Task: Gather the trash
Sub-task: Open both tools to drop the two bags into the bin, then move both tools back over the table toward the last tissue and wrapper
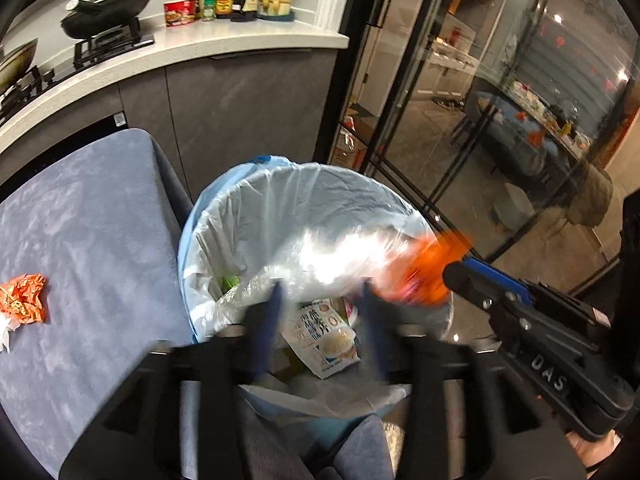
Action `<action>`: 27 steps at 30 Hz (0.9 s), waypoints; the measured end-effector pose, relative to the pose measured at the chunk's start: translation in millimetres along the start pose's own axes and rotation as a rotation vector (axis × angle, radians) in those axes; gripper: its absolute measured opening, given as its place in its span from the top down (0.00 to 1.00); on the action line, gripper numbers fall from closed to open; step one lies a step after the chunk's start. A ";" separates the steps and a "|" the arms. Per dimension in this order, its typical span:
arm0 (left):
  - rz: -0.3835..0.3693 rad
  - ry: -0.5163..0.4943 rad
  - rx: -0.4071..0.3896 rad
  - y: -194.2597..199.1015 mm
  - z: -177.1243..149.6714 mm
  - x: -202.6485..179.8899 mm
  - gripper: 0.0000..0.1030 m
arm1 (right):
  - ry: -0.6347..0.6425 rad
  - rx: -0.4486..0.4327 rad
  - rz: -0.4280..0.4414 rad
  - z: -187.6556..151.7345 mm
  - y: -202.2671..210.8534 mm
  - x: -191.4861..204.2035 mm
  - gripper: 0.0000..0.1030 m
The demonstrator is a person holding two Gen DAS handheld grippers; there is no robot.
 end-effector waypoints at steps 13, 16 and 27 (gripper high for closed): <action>0.028 0.032 -0.034 18.8 3.0 16.7 0.40 | 0.022 -0.013 0.019 1.0 4.5 16.5 0.70; 0.037 0.041 -0.039 24.2 2.0 22.0 0.40 | 0.034 -0.015 0.029 0.2 6.4 24.3 0.70; 0.096 0.088 -0.065 58.9 -8.5 58.9 0.40 | 0.087 -0.006 0.075 -8.3 14.9 65.3 0.70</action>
Point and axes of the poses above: each gripper's, at about its wrist camera, not at the fingertips, and y roughly against the way its jaws point, x to its left, z to its top, the point moved 2 cm from there along -y, roughly the way its jaws point, and after that the axes turned 10 degrees about -x, right-handed, at the moved point
